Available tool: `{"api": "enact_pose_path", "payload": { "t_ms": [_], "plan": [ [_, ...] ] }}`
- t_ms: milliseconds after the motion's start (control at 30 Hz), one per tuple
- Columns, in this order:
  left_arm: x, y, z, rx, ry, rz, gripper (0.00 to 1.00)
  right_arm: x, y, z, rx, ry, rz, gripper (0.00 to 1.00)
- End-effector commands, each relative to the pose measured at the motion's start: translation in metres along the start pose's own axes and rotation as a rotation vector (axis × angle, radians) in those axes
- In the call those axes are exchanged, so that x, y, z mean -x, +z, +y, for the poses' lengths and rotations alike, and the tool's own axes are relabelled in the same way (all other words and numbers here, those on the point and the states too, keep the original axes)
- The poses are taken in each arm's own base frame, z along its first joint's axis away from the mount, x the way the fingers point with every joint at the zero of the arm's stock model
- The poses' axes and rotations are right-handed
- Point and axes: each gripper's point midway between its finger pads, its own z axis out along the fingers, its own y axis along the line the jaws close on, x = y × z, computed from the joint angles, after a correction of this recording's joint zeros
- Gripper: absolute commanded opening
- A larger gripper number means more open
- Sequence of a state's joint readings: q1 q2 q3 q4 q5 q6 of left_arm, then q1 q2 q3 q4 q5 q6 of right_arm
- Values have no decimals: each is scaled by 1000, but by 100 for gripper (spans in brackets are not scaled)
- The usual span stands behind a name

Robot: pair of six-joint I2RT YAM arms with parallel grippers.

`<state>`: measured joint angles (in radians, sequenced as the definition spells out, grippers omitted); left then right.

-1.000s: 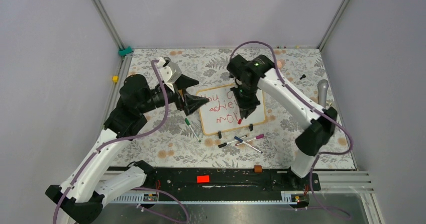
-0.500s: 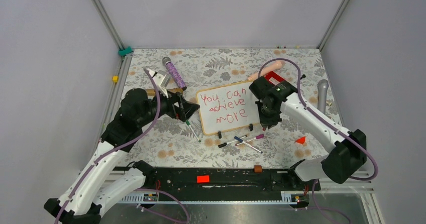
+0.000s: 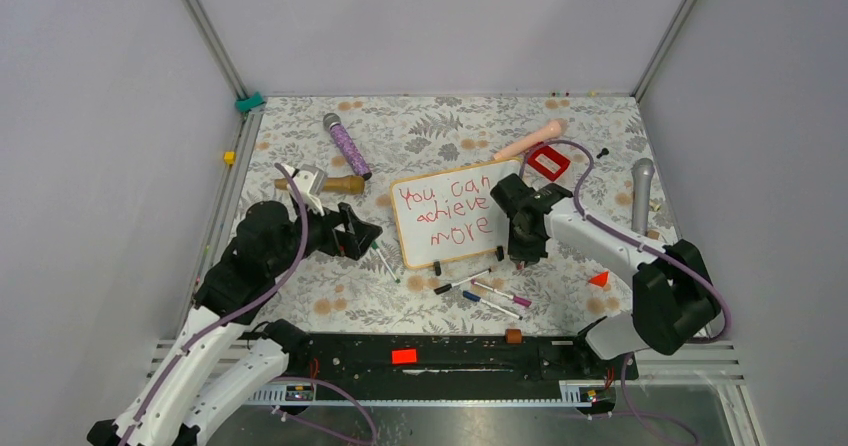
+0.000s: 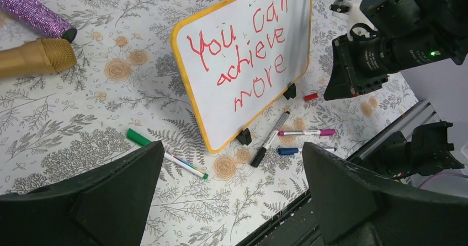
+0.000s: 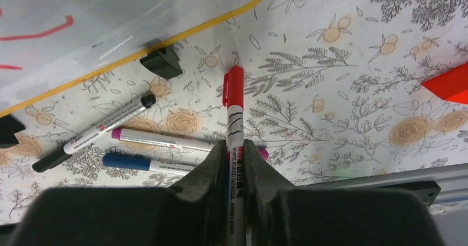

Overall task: Write a sentence on the whiteboard
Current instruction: Put down the whiteboard marker at the center of the board.

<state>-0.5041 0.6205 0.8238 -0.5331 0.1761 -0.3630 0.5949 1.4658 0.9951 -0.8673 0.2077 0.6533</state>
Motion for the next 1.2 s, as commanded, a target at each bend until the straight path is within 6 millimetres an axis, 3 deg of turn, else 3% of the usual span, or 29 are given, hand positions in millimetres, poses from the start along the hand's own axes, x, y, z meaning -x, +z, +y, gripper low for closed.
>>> {"api": "enact_pose_path", "payload": {
  "t_ms": [0, 167, 400, 500, 567, 667, 767, 800, 967, 1167],
  "plan": [
    [-6, 3, 8, 32, -32, -12, 98, -1, -14, -2, 44, 48, -15, 0],
    [-10, 12, 12, 41, -77, -11, 98, -9, -33, 7, 161, 23, 50, 0],
    [-23, 18, 19, 76, -96, 42, 97, -26, -38, 29, 315, -11, 167, 0],
    [-28, 20, 22, 91, -103, 65, 97, -24, -35, 35, 364, -8, 178, 5],
    [-30, 20, 24, 97, -100, 74, 97, -21, -31, 33, 374, 12, 178, 17],
    [-29, 19, 27, 109, -78, 68, 97, -15, -25, 25, 358, 54, 163, 63],
    [-29, 19, 33, 142, -66, 70, 97, -4, -26, 13, 329, 91, 111, 94],
    [-31, 20, 36, 151, -65, 79, 97, 0, -27, 10, 321, 109, 92, 99],
    [-36, 30, 43, 182, -71, 124, 99, 22, -34, -16, 245, 197, -45, 100],
    [-28, 38, 59, 265, -80, 115, 99, 50, -53, -66, 102, 289, -333, 99]
  ]
}}
